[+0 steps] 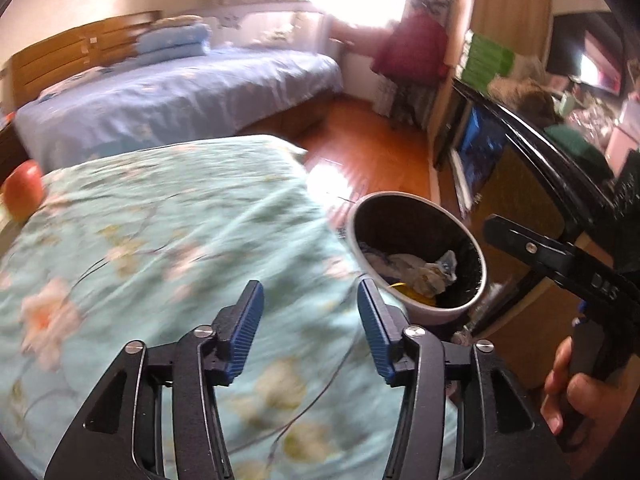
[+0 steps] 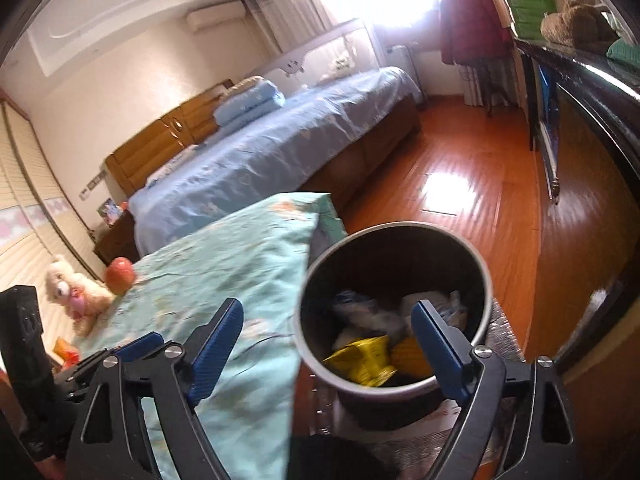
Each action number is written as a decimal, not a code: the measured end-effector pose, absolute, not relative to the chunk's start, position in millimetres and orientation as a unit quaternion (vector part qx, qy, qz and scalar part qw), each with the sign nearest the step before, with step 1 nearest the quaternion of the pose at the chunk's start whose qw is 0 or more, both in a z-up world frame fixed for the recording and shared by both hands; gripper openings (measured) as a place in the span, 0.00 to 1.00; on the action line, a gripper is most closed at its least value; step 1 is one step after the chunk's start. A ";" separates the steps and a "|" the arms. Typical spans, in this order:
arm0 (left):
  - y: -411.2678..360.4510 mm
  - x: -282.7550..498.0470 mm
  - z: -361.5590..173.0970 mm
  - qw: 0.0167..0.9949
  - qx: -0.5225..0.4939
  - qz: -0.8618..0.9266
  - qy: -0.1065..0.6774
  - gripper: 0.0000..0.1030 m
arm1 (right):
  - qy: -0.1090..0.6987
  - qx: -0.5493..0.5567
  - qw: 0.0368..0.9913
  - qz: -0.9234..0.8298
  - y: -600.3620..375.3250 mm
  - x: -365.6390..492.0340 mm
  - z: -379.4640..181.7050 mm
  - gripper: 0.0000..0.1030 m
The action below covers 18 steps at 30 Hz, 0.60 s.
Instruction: Collect trash
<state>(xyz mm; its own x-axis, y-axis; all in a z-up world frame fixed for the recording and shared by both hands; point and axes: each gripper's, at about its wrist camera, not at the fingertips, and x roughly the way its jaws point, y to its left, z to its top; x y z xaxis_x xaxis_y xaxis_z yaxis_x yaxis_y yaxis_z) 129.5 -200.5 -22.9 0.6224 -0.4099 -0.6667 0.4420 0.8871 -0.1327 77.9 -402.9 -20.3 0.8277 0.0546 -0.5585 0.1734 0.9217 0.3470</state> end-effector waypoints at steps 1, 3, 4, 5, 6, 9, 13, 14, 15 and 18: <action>-192.4 126.8 -22.9 0.903 0.017 -0.231 0.361 0.49 | 0.288 0.191 0.938 -0.029 -394.5 73.5 -19.1 0.86; -171.9 118.5 -21.7 0.911 0.006 -0.214 0.353 0.49 | 0.281 0.180 0.942 -0.025 -379.8 65.9 -17.0 0.88; -162.3 114.3 -20.5 0.914 0.001 -0.209 0.348 0.49 | 0.278 0.174 0.944 -0.024 -371.5 62.3 -16.1 0.88; -156.6 109.9 -19.5 0.918 -0.002 -0.202 0.342 0.49 | 0.275 0.169 0.946 -0.023 -365.6 59.8 -15.2 0.89; -149.3 106.9 -18.3 0.921 -0.003 -0.196 0.338 0.50 | 0.271 0.164 0.948 -0.021 -359.4 56.5 -14.1 0.89; -129.2 92.5 -13.0 0.931 -0.007 -0.180 0.318 0.50 | 0.260 0.148 0.954 -0.016 -342.8 48.6 -7.9 0.89; -107.8 70.4 -1.2 0.944 -0.014 -0.161 0.287 0.56 | 0.239 0.126 0.963 -0.010 -324.6 37.4 5.4 0.89; -102.3 64.3 1.7 0.949 -0.013 -0.153 0.275 0.65 | 0.229 0.117 0.966 -0.008 -318.8 33.6 10.7 0.95; -98.2 59.5 4.2 0.954 -0.012 -0.143 0.263 0.72 | 0.218 0.108 0.970 -0.009 -313.4 29.9 15.0 1.00; -84.9 46.9 9.6 0.967 -0.016 -0.112 0.227 0.95 | 0.198 0.082 0.977 -0.015 -298.3 24.5 18.3 1.00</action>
<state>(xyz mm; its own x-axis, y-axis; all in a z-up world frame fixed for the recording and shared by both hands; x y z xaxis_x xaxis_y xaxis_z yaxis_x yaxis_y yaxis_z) 46.9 -84.9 9.6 0.8719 -0.2235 -0.4358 0.2086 0.9745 -0.0823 24.5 -298.3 18.3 0.9213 0.0037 -0.3887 0.0614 0.9860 0.1548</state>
